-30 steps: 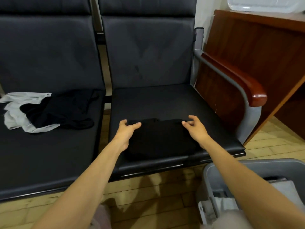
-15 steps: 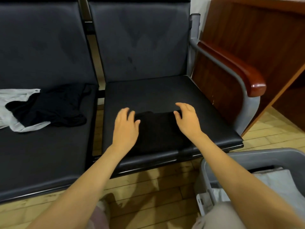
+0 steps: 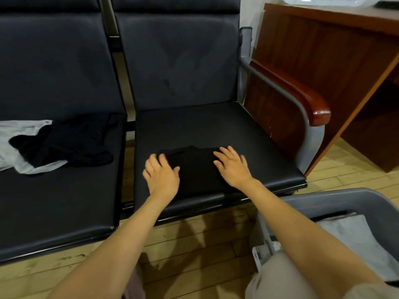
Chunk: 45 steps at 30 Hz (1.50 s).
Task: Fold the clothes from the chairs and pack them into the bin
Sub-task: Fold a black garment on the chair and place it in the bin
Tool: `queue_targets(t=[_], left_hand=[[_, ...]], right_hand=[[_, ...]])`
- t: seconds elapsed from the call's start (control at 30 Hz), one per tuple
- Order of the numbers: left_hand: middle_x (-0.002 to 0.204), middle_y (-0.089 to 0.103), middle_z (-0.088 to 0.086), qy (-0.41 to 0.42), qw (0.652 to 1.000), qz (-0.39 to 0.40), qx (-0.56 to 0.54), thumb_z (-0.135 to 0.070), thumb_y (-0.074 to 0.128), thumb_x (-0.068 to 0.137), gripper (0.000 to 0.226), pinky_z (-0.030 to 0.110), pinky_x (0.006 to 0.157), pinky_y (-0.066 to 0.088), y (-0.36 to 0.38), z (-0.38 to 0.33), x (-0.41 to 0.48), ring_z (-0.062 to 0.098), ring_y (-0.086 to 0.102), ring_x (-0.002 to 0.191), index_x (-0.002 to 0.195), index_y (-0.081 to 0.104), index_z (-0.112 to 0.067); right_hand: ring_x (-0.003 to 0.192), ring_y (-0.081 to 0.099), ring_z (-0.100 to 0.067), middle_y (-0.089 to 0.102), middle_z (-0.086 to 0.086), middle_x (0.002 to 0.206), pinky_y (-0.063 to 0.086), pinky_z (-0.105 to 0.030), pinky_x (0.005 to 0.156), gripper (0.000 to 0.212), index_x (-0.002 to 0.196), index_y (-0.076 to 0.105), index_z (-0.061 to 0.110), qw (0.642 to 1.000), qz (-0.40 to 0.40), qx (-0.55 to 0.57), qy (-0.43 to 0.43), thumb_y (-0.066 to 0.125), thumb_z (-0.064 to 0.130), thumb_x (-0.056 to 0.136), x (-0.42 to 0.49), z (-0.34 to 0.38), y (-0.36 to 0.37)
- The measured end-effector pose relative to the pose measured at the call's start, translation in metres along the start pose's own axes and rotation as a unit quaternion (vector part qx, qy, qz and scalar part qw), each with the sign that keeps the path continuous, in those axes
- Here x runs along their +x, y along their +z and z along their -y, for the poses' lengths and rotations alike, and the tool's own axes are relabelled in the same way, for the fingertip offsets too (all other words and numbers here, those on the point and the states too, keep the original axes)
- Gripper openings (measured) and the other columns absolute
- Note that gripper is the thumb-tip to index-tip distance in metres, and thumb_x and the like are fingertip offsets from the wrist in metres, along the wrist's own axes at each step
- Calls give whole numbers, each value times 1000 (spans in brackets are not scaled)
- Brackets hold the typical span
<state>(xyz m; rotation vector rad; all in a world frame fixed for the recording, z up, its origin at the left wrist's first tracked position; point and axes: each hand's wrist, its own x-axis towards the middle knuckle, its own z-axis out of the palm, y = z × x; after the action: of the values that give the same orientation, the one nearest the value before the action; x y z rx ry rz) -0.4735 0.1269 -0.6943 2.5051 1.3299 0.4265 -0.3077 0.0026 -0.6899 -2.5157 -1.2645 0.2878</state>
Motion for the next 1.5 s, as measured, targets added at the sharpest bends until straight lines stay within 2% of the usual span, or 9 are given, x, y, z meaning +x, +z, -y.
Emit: queue_targets(t=[0.2, 0.47, 0.6, 0.8, 0.9, 1.03, 1.17, 1.4, 1.5], left_hand=[[144, 27, 19, -134, 989, 63, 2, -58, 52, 89, 74, 44, 109, 22, -9, -5, 3, 36, 24, 131, 134, 40, 0], [119, 56, 13, 68, 996, 54, -4, -43, 52, 95, 49, 42, 97, 34, 0, -50, -35, 32, 45, 116, 125, 45, -5], [120, 55, 12, 142, 975, 140, -102, -30, 47, 100, 41, 41, 86, 44, -2, -119, -51, 32, 54, 110, 131, 37, -6], [120, 52, 18, 300, 919, 253, -43, -12, 40, 101, 43, 39, 68, 43, 43, -233, -102, 30, 56, 89, 140, 23, -4], [104, 55, 21, 316, 896, 311, -34, -7, 32, 101, 32, 48, 67, 44, 84, -265, -136, 32, 54, 78, 132, 27, -8], [120, 51, 22, 375, 856, 356, 11, -8, 29, 101, 27, 47, 86, 42, 140, -282, -166, 38, 52, 106, 127, 38, -3], [117, 45, 19, 432, 796, 412, 96, 6, 37, 91, 24, 34, 72, 31, 195, -273, -169, 29, 44, 94, 107, 51, -3], [148, 27, 13, 395, 771, 463, 189, 10, 33, 92, 48, 43, 108, 32, 252, -242, -158, 35, 30, 133, 131, 50, -11], [152, 22, 11, 390, 741, 485, 254, 8, 37, 94, 52, 48, 110, 30, 253, -235, -159, 36, 22, 139, 141, 42, -15]], right_hand=[[133, 26, -33, 33, -14, 144, 26, -45, 108, 49, 145, 33, 28, 993, -29, -37, 111, 38, 46, 100, -16, -7, -11], [116, 47, -33, 44, -14, 131, 41, -40, 94, 39, 138, 40, 14, 990, -82, -43, 103, 41, 29, 102, -66, -36, -23], [93, 57, -35, 39, -12, 127, 47, -41, 75, 33, 133, 43, 14, 977, -144, 42, 153, 43, 23, 101, -112, -87, -43], [81, 56, -34, 43, -12, 119, 49, -40, 70, 24, 118, 50, 12, 933, -229, 103, 258, 54, 20, 96, -208, -171, -44], [79, 57, -33, 42, -14, 121, 50, -42, 72, 22, 116, 50, 9, 917, -199, 136, 319, 55, 18, 96, -247, -203, -17], [82, 57, -35, 42, -15, 122, 48, -37, 74, 23, 113, 51, 6, 890, -148, 192, 386, 58, 18, 94, -279, -231, 30], [77, 54, -35, 40, -15, 123, 41, -33, 70, 25, 113, 49, 5, 867, -84, 224, 436, 58, 21, 95, -293, -243, 73], [97, 54, -36, 36, -19, 134, 45, -38, 81, 35, 126, 43, 6, 846, 94, 254, 459, 56, 19, 97, -284, -235, 118], [99, 58, -32, 55, -17, 122, 50, -43, 87, 31, 124, 51, 6, 852, 208, 209, 432, 53, 21, 98, -286, -235, 123]])
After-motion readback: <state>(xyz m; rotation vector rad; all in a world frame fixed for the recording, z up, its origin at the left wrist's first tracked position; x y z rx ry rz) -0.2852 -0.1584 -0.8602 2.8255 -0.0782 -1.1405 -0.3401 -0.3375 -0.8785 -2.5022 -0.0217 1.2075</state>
